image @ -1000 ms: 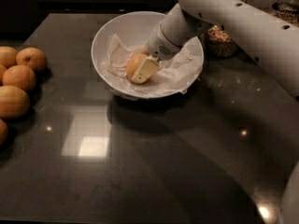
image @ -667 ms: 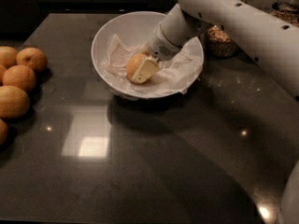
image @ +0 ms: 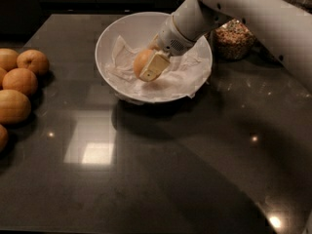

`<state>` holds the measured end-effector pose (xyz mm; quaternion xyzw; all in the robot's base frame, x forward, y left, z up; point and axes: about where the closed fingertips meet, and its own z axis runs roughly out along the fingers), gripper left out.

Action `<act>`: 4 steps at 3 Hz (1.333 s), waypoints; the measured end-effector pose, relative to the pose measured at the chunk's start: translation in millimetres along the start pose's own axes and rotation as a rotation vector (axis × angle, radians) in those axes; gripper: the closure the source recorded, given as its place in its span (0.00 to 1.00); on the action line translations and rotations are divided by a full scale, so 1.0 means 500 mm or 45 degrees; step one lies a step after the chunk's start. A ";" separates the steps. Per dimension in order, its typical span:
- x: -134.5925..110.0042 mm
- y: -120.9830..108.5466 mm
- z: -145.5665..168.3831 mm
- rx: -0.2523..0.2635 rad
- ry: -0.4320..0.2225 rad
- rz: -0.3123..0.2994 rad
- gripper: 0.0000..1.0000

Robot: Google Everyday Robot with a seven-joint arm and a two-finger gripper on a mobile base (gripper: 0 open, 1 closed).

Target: Pick orange from white bowl

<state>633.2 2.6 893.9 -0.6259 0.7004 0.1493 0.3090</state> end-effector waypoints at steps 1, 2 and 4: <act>-0.015 -0.021 -0.073 0.080 -0.036 -0.007 1.00; -0.005 -0.048 -0.150 0.149 -0.068 -0.006 1.00; -0.012 -0.067 -0.229 0.196 -0.116 -0.043 1.00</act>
Offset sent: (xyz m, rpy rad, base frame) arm 0.0093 -0.0891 0.1026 0.0783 -0.1679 -0.1038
